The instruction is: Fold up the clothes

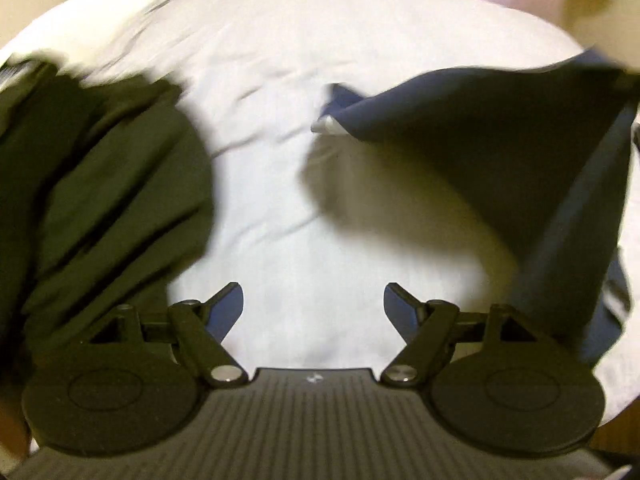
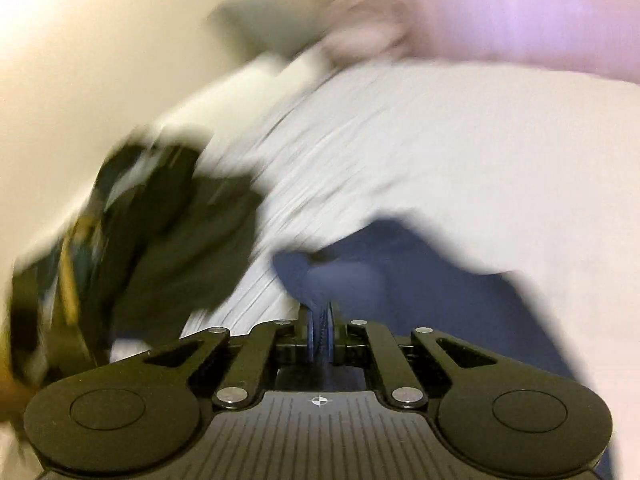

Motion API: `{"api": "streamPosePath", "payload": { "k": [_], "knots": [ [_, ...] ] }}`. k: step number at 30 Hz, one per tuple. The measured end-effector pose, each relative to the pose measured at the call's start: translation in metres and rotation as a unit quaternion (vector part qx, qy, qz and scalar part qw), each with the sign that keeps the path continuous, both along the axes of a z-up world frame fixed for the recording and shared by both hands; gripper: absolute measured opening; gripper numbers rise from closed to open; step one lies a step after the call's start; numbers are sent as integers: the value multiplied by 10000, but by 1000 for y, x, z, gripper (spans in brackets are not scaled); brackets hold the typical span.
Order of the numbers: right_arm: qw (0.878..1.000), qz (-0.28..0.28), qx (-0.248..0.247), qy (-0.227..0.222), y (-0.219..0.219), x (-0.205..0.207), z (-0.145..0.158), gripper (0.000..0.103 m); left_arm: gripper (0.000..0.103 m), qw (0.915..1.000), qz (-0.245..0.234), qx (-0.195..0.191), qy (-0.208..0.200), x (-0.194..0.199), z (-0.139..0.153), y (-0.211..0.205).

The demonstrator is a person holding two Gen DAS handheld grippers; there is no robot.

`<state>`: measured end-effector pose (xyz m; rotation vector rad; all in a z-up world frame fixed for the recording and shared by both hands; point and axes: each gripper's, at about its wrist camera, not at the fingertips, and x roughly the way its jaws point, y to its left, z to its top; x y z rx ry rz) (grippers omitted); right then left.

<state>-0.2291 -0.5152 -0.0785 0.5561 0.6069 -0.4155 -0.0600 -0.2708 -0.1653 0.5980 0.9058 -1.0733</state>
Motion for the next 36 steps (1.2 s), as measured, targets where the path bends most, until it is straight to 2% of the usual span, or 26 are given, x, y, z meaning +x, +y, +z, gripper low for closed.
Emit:
{"api": "streamPosePath", "payload": {
  "k": [2, 5, 9, 12, 14, 16, 18, 21, 22, 23, 24, 27, 31, 34, 36],
  "knots": [
    [9961, -837, -33, -261, -25, -65, 22, 3, 74, 9993, -333, -153, -6, -26, 6, -31],
    [9816, -1855, -33, -442, -57, -169, 38, 3, 74, 9966, -747, -331, -45, -74, 15, -76],
    [9597, -2778, 155, -388, -122, -310, 30, 3, 75, 9932, -1077, -422, -88, -144, 22, -130],
    [9374, -3454, 296, -345, -171, -416, 25, 4, 77, 9934, -1109, -252, -176, -201, 16, -159],
    [9277, -3709, 390, -141, -206, -465, 4, 3, 77, 9935, -1134, -63, -109, -237, 7, -176],
    [9254, -3765, 322, 307, -232, -497, -17, 4, 77, 9924, -1217, 192, -62, -269, -4, -189],
    [9233, -3776, 346, 614, -239, -508, -33, 4, 77, 9900, -1355, 376, -59, -295, -13, -196],
    [9313, -3528, 552, 716, -228, -524, -49, 8, 77, 9859, -1550, 618, -75, -321, -29, -201],
    [9340, -3424, 659, 773, -220, -522, -56, 37, 77, 9845, -1604, 704, -73, -325, -36, -203],
    [9371, -3306, 793, 793, -207, -518, -63, 86, 77, 9833, -1644, 776, -59, -328, -43, -203],
    [9401, -3184, 935, 783, -192, -513, -69, 96, 77, 9825, -1670, 829, -41, -328, -50, -201],
    [9478, -2648, 1693, 548, -148, -495, -94, 96, 77, 9801, -1724, 980, -25, -324, -71, -199],
    [9289, -2390, 2828, 4, -112, -460, -132, 96, 77, 9798, -1750, 967, -43, -308, -87, -199],
    [9241, -2399, 2965, -227, -109, -427, -157, 96, 77, 9783, -1848, 935, -89, -297, -93, -198],
    [9280, -2394, 2841, -274, -115, -411, -173, 96, 77, 9762, -1966, 901, -156, -293, -97, -198]
  ]
}}
